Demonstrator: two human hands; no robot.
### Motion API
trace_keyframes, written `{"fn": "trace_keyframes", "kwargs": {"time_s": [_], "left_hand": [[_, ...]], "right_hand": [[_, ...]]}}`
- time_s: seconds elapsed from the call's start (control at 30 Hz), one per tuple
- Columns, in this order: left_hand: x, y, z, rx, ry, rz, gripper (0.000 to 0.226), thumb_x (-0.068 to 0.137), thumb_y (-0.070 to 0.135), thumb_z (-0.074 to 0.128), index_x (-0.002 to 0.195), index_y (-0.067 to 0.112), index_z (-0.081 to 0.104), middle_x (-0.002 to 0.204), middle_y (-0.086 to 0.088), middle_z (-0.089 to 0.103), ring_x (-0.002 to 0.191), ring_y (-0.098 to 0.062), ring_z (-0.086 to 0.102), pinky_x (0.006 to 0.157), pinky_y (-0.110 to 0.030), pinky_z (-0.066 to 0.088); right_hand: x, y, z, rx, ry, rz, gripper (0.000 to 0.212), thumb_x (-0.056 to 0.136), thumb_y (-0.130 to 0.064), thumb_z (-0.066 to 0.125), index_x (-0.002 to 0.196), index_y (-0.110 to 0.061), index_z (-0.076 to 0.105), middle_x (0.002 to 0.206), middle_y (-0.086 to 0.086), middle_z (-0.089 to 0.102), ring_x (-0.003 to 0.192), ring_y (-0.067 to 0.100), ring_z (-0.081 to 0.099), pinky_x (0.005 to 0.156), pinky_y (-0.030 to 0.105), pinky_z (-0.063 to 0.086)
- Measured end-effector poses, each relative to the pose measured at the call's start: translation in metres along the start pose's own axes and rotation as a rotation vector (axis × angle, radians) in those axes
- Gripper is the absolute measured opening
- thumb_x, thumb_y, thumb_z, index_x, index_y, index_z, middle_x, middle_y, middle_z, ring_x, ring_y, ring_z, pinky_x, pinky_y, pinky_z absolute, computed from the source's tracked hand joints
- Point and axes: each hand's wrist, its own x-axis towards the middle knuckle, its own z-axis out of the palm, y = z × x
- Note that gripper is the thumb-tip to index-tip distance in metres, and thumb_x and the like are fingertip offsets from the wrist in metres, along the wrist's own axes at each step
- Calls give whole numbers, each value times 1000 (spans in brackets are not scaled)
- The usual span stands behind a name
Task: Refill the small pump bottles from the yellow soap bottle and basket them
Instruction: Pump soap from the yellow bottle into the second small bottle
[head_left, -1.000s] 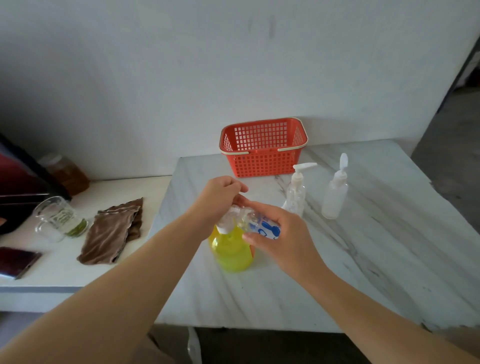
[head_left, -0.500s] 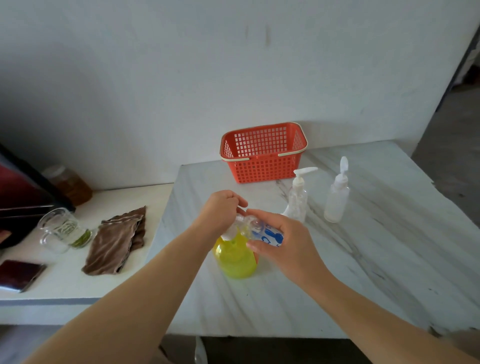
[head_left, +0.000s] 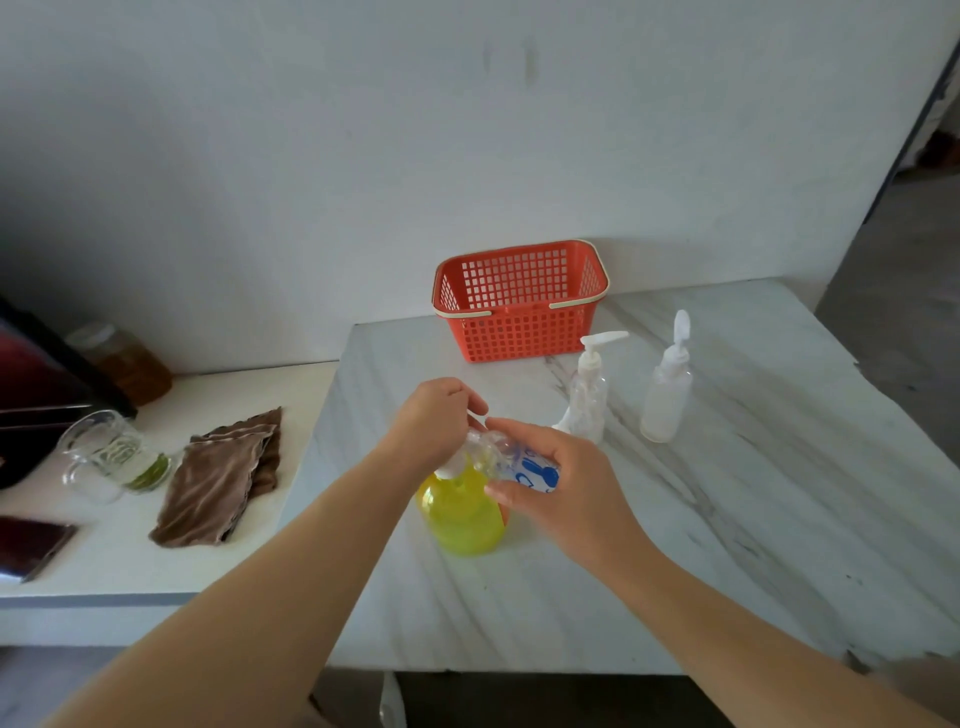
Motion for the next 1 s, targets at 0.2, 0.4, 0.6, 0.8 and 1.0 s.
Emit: {"fn": "trace_keyframes", "kwargs": {"time_s": [0.2,0.4,0.6,0.8,1.0], "left_hand": [[3,0,0,-182,102,-94,28,93,5,35,87,8,62,68,-4,65,57,-15,51,54,-23,41],[2,4,-7,-233,72,-90,26,90,-1,38,84,12,60,56,3,67,65,-17,58,56,-23,46],[1,-4,-1,-180,120,-98,32,90,0,33,83,12,62,66,-2,64,59,-16,53,56,-25,41],[1,-7,6,-141,92,-89,34,89,-2,30,89,9,63,66,-2,62,57,-15,51,54,-25,37],[3,-1,-1,-187,69,-99,32,90,-2,33,80,12,60,66,-4,64,62,-18,54,58,-26,42]], "right_hand": [[2,-4,1,24,2,-2,49,70,-27,74,116,-42,63,106,-9,71,97,5,67,88,26,54],[5,-4,0,19,-14,-32,54,70,-31,70,123,-33,63,106,-8,71,99,8,67,90,33,54],[4,-3,1,28,1,-11,51,72,-18,77,113,-45,61,106,-7,71,97,5,67,88,28,54],[0,0,0,27,6,18,53,74,-13,79,114,-44,61,107,-8,70,97,2,66,85,17,51],[2,-6,0,43,-9,4,49,72,-21,75,118,-36,64,104,-7,71,95,5,67,85,22,54]]}}
